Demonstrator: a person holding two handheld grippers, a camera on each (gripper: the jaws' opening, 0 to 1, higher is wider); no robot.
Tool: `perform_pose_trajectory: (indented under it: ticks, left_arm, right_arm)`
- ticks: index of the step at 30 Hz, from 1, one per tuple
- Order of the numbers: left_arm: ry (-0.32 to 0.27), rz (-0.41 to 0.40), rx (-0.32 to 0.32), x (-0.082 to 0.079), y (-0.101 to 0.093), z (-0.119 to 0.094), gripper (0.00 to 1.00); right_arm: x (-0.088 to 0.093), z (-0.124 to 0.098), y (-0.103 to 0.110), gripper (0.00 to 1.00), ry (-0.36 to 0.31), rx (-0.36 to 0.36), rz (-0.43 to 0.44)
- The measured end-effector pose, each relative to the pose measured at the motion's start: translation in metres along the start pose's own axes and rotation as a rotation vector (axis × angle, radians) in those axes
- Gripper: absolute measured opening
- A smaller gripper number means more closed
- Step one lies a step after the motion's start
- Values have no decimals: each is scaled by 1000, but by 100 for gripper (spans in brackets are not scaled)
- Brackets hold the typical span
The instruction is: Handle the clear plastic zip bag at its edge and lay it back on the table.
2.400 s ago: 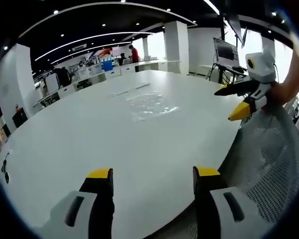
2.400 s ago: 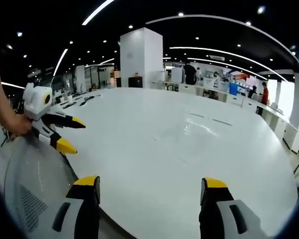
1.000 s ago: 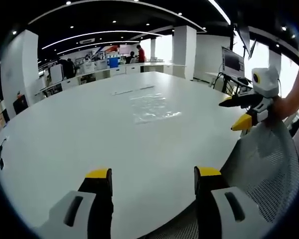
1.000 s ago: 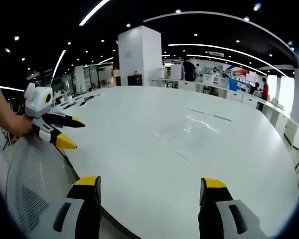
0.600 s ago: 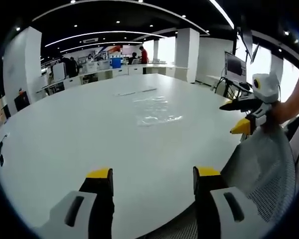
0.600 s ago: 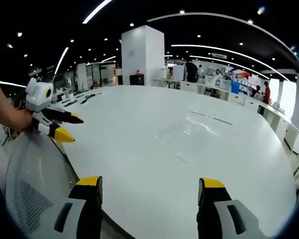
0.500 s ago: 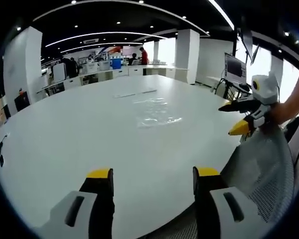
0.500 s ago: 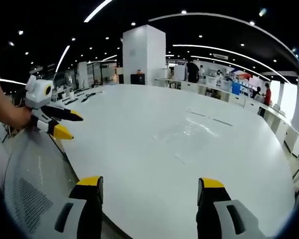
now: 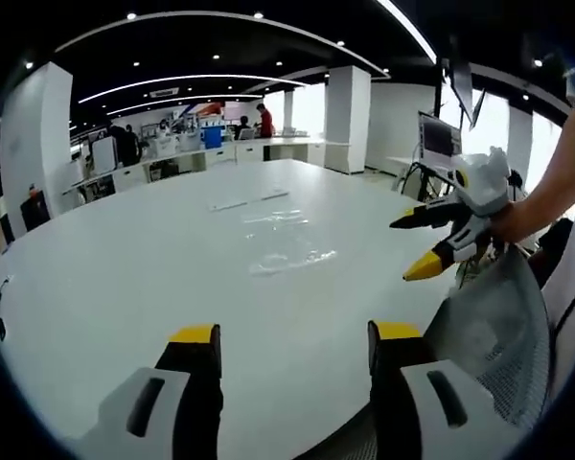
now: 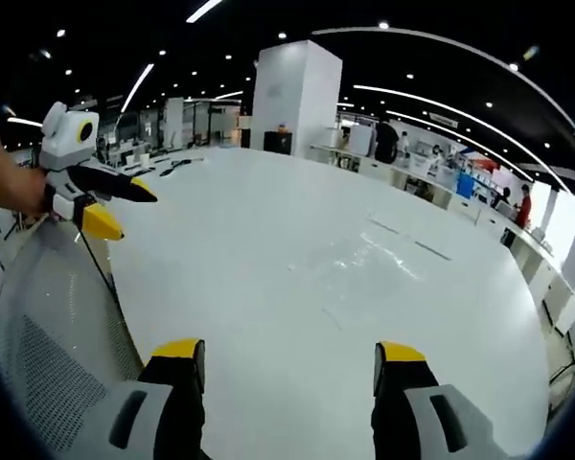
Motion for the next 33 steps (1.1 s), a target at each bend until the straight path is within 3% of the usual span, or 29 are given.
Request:
perform_pose_trajectory:
  ticks: [6,8,27,30,33]
  left_arm:
    - [-10,-29,6,1,-3,-5,61]
    - [-10,-38,8,1,-4,-5,61]
    - [-10,-61,2,10,-5,-14,58]
    - [1,-69,0,16,-6,-18,57]
    - [1,-62,-7,18,-9,-21,57]
  right_arm:
    - [1,8,-7,69,17,-8,-41]
    - [5,13,-9,68,49,-19,-75]
    - [-3,49,-22,62,79,-70,-189]
    - [-3,58,-25,59,92,-77,-214]
    - [-5,63,-27,48,85,-87,-257]
Point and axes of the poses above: the point that each gripper's makers call its tool centre point, and the gripper's own axes: z roughly forward along the fingers, y roughly to its left, x roughly out of its underside, the point moved 1 cm from there along -z, roughly backward along the fingers, and after that the axes turned 13 degrees about -z, right-handed, at the moved point
